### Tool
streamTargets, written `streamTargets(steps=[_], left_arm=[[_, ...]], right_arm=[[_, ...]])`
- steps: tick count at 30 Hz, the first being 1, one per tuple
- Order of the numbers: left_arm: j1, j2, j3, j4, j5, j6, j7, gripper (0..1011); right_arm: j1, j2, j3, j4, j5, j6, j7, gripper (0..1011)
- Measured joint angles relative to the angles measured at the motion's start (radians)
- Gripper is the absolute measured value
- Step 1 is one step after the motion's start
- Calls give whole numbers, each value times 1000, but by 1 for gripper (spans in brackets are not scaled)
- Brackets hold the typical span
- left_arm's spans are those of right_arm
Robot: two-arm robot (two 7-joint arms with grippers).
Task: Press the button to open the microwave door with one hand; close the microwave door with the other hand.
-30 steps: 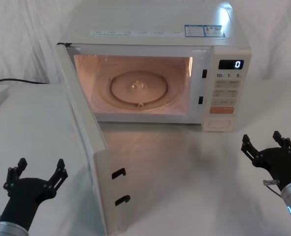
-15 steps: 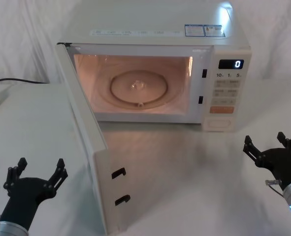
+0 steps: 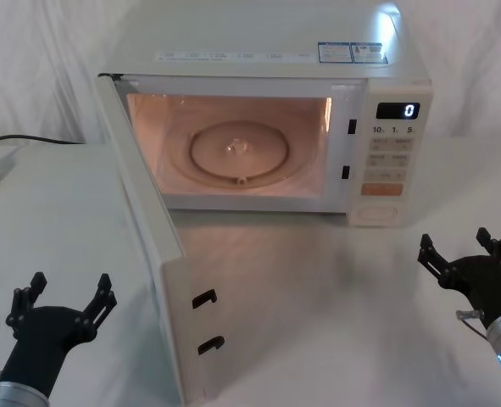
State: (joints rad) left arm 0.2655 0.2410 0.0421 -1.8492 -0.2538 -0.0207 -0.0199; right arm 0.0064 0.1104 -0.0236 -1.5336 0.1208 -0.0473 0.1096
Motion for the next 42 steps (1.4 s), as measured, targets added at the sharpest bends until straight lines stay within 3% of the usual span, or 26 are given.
streamTargets(steps=[42], left_arm=[[0, 0, 0, 0, 0, 0, 0, 1001]], right_arm=[[0, 0, 0, -1, 0, 0, 1, 1002]])
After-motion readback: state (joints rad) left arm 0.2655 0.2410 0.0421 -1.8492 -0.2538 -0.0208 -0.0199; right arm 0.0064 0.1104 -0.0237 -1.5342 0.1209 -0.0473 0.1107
